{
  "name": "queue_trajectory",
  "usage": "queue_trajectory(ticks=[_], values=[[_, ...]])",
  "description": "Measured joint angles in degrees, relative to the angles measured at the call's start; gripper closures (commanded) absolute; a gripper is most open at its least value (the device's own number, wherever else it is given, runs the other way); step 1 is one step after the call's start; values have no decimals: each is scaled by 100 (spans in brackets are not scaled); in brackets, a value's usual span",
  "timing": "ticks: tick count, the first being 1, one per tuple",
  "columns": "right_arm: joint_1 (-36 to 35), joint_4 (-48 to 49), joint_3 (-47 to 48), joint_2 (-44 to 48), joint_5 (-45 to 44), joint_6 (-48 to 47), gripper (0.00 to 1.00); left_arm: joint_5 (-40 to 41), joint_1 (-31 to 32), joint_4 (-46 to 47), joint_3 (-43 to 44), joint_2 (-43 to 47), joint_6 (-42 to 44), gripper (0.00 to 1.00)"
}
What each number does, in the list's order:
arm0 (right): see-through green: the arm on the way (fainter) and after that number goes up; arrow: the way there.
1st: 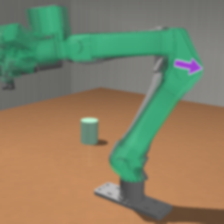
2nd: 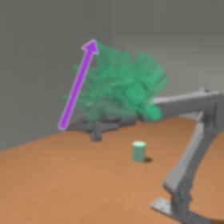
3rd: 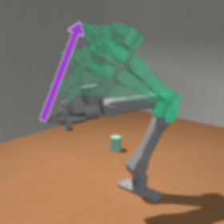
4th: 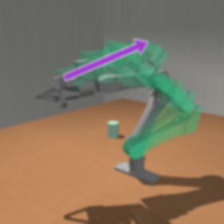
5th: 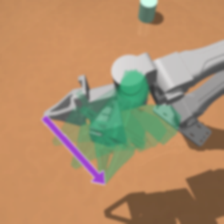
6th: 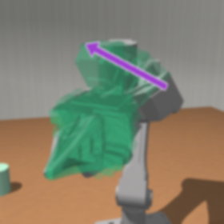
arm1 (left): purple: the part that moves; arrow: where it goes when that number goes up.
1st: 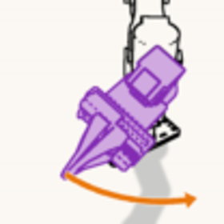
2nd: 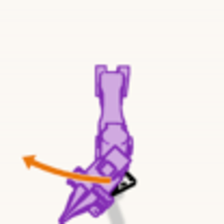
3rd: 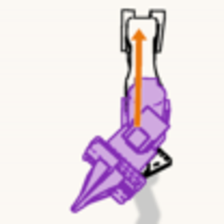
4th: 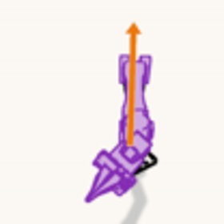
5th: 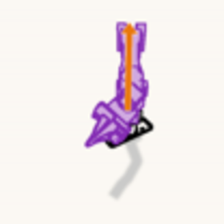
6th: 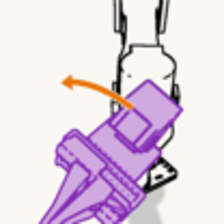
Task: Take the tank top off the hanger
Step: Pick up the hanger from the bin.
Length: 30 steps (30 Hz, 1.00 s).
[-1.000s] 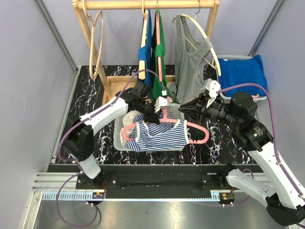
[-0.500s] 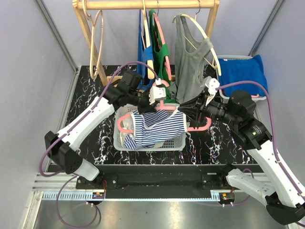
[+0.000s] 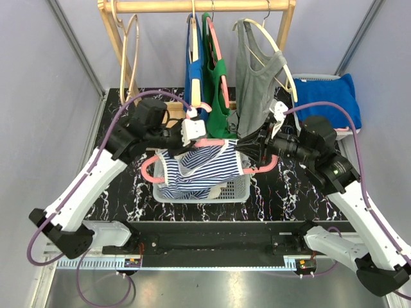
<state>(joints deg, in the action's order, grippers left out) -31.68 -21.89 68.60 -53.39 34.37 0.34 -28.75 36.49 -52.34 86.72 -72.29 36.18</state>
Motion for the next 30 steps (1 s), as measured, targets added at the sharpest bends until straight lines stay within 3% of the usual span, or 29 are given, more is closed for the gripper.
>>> queue_trajectory(ticks=[3,8,18,27,30], values=[[2,-39,164,-184,210,-74,56,-245,-13,17,-356,538,514,97],[0,-138,872,-586,920,-188,57,-562,31,-20,-837,1384,1106,97],[-4,-125,1093,-1099,2780,282,56,-662,33,149,-835,1226,1412,97],[-11,-846,1091,-1320,3014,203,56,-621,33,186,-817,1215,1836,97],[-52,-1073,1093,-1432,2946,118,61,-592,33,184,-717,1191,1969,97]])
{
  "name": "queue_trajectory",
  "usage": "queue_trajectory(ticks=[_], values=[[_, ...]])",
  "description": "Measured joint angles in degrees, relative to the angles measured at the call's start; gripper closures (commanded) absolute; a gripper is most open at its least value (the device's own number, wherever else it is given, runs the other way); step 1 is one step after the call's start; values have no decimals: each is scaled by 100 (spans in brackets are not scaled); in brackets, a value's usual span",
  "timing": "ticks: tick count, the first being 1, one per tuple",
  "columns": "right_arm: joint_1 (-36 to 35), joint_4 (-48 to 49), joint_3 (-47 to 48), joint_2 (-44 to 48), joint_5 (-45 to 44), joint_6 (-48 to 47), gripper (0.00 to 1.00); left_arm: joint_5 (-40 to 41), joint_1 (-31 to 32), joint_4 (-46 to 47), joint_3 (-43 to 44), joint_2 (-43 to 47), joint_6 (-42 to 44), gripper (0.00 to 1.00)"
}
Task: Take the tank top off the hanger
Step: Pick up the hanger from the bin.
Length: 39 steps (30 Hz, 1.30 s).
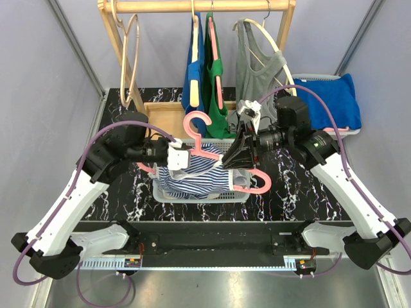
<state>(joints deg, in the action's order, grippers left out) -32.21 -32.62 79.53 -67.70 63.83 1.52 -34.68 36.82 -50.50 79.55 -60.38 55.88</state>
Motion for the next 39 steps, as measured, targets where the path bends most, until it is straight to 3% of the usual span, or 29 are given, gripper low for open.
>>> queue_trajectory(ticks=[6,10,21,32,39], values=[[-94,-297,127,-175,-188,-254,66,68,0,-94,118,-61,157,97],[-127,-382,170,-175,-334,-339,52,83,7,-94,136,-70,160,99],[-225,-494,212,157,-1349,-640,55,221,11,-33,138,-74,166,99],[-225,-459,251,177,-1392,-669,47,236,22,-22,138,-39,166,99],[-225,-417,120,190,-2013,-807,47,212,42,0,138,20,160,100]])
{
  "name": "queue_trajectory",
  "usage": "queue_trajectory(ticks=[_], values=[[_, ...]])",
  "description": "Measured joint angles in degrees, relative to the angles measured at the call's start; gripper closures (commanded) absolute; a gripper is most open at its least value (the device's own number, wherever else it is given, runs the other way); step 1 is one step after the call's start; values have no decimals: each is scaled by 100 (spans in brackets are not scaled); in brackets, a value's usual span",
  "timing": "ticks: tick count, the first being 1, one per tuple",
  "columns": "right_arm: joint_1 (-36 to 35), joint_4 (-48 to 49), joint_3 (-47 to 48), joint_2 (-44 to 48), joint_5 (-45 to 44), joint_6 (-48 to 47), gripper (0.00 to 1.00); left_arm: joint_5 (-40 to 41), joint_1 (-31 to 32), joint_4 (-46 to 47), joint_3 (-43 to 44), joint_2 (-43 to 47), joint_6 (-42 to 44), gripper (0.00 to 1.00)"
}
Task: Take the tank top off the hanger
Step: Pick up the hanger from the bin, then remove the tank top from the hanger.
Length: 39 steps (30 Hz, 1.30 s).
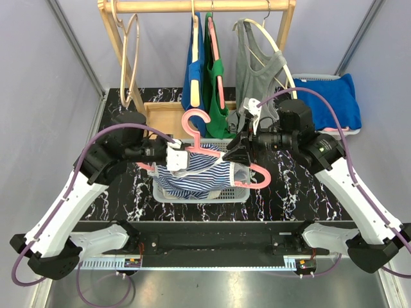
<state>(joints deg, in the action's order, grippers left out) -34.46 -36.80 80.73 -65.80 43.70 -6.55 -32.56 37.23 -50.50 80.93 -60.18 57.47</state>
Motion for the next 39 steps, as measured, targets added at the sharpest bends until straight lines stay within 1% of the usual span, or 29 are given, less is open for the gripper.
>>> queue_trajectory(ticks=[2,3,8,9,13,15,16,18,20,21,23,24,26,32,39], values=[[0,13,-20,-31,-92,-11,50,0,9,-4,0,20,0,100],[0,20,-24,-42,-109,-11,58,2,13,-4,0,20,0,100],[0,111,-140,-46,-4,2,79,48,17,-13,7,17,2,99],[-2,127,-164,-48,66,15,87,52,20,-24,9,11,2,99],[0,146,-205,-50,221,24,100,70,31,-98,87,-48,15,99],[9,140,-205,-50,249,24,100,70,48,-175,173,-101,13,99],[11,136,-205,-50,264,15,100,70,48,-223,223,-125,13,96],[13,131,-203,-50,278,2,100,63,52,-306,306,-181,-37,71],[17,122,-201,-46,251,-33,100,61,55,-378,417,-264,-157,30],[17,127,-203,-37,214,-76,100,-17,59,-330,481,-321,-313,24],[-9,133,-216,-15,-31,-179,100,-136,85,-216,658,-437,-527,19],[-9,166,-227,13,-157,-247,100,-199,98,-201,763,-492,-686,14],[-7,219,-271,127,-527,-437,100,-282,114,-131,988,-586,-994,12],[-63,273,-367,549,-1047,-957,100,-424,116,219,1563,-745,-1757,10],[-125,723,-699,1080,-1318,-1725,100,-688,2,380,1644,-785,-2581,9]])
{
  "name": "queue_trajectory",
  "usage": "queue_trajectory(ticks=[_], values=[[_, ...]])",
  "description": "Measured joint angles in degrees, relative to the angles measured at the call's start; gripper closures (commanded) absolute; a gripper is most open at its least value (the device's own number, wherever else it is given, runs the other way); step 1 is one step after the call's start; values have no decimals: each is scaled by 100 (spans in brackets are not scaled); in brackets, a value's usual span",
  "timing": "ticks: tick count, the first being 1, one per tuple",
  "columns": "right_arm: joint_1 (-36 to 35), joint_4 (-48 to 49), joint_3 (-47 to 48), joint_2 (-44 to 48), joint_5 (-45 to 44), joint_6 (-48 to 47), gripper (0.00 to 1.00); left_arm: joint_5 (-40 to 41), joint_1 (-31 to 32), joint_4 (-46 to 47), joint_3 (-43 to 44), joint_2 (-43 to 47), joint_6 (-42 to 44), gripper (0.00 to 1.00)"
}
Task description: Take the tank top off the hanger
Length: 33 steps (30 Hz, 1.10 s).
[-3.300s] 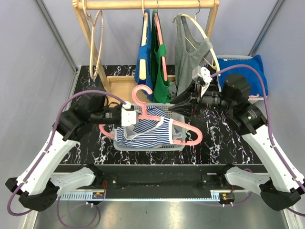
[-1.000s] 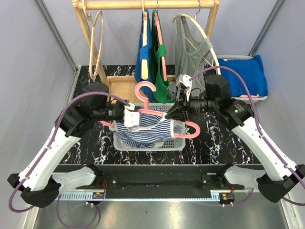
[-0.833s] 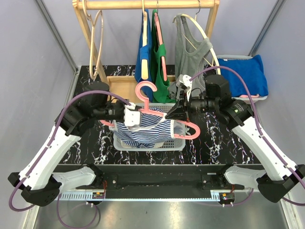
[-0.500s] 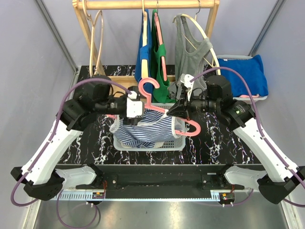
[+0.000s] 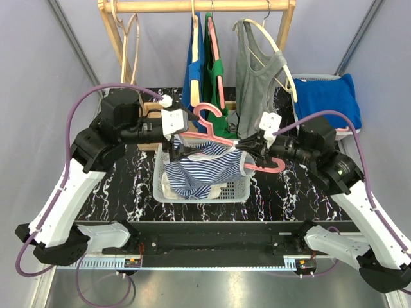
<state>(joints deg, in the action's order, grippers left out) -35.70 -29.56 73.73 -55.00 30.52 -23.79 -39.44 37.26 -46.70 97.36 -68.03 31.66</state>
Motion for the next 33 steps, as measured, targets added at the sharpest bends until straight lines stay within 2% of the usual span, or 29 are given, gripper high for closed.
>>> queue_trajectory(ticks=[7,19,28,33], values=[[-26,164,-76,249,55,-345,100,22,-157,9,-63,114,-267,10],[-31,354,-166,420,310,-275,100,238,-267,33,-660,1058,-315,12],[-37,763,-166,286,684,63,100,-210,-269,330,-713,249,-656,18],[-37,968,-166,284,841,164,100,-385,-271,348,-750,103,-785,21]])
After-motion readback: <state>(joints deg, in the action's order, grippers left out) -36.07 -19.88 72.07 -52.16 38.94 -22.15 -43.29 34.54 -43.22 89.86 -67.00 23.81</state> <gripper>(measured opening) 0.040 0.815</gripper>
